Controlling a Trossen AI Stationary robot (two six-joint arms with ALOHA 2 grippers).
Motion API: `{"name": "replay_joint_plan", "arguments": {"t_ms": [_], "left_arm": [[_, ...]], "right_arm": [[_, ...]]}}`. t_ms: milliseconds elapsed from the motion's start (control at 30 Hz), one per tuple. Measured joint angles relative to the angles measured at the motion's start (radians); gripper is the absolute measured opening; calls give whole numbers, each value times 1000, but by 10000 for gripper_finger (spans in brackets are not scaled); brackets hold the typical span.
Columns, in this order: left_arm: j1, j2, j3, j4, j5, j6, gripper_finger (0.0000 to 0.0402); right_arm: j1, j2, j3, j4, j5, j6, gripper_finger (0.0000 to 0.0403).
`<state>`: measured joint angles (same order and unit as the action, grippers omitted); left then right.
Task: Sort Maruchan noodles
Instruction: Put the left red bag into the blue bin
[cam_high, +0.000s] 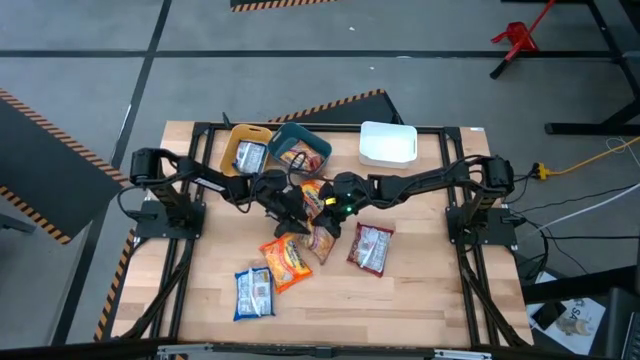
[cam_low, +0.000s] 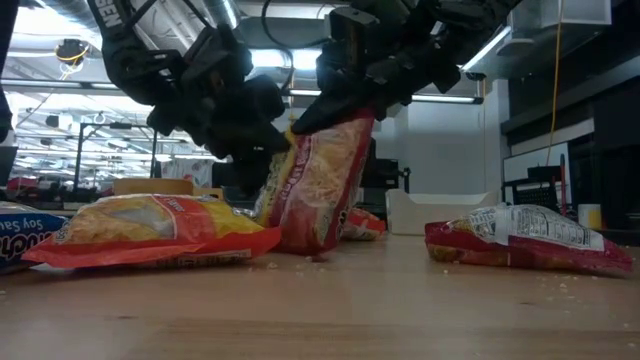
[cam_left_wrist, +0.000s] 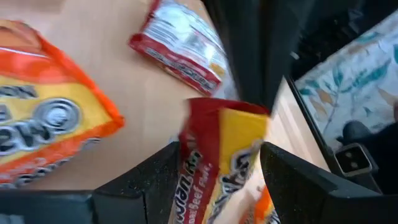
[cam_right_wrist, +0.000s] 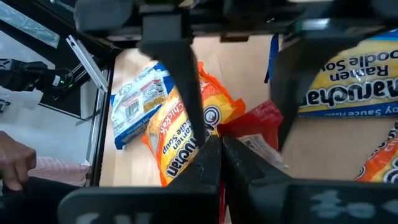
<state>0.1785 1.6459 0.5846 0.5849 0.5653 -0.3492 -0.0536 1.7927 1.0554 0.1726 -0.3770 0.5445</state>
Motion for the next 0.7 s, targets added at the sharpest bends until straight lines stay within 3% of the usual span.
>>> {"name": "replay_joint_plan", "arguments": {"t_ms": [100,233,700], "left_arm": [[10,0,0,5,-21,-7,216],[11,0,0,47,25,-7,216],[-94,3,0,60,34,-9,213]], "right_arm": [[0,0,0,2,-9,-4,0],[0,0,0,11,-10,-24,0],[0,0,0,54,1,-34,0]]}}
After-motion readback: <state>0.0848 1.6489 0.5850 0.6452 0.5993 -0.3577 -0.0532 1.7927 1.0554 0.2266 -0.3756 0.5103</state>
